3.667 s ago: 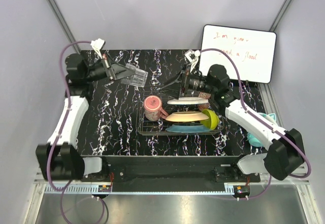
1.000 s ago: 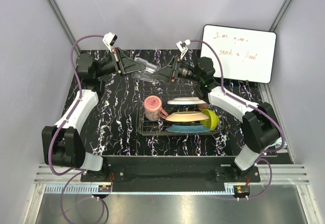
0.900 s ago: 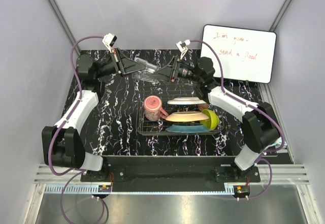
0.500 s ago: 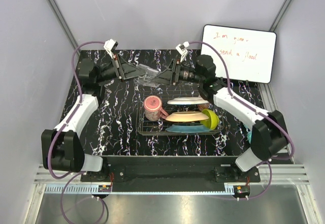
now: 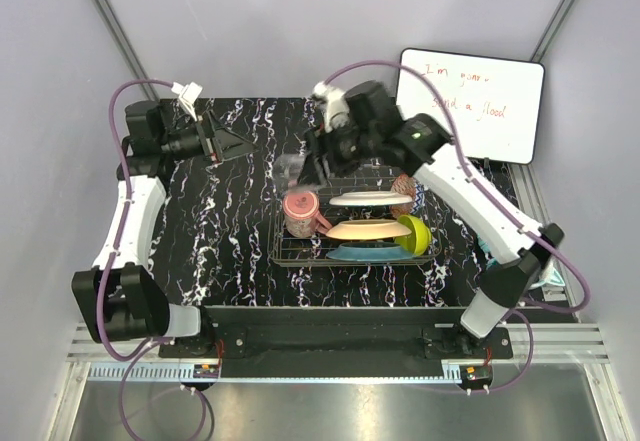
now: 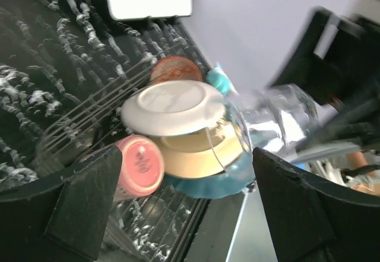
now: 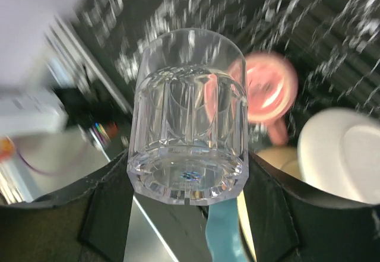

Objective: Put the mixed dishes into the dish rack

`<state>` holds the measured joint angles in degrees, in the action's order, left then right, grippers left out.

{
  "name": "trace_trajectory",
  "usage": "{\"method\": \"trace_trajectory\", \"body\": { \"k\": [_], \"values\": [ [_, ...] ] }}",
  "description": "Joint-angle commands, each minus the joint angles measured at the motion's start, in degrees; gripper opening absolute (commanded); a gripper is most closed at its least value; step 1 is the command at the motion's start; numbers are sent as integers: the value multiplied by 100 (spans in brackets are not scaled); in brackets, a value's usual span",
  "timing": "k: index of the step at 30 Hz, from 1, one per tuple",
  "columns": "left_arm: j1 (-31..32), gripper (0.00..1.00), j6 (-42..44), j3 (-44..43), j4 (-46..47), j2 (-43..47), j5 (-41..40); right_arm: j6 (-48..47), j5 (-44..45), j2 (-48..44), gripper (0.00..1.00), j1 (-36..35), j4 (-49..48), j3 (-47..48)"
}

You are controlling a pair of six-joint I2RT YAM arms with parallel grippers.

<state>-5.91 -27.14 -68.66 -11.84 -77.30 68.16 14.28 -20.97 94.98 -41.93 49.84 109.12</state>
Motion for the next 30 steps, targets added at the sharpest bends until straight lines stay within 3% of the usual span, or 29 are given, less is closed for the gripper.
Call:
{"method": "trace_trajectory", "body": {
  "k": [1,10,30],
  "values": [
    [-165,95,1096,-95,-767,188,-259,-725,1130,355,0,-710,2073,619],
    [-209,94,1869,142,-1233,329,-452,-523,1341,671,0,-1133,2776,839],
    [-208,94,2494,371,-1444,540,-462,-620,867,1892,0,-1256,2618,1190]
  ]
}}
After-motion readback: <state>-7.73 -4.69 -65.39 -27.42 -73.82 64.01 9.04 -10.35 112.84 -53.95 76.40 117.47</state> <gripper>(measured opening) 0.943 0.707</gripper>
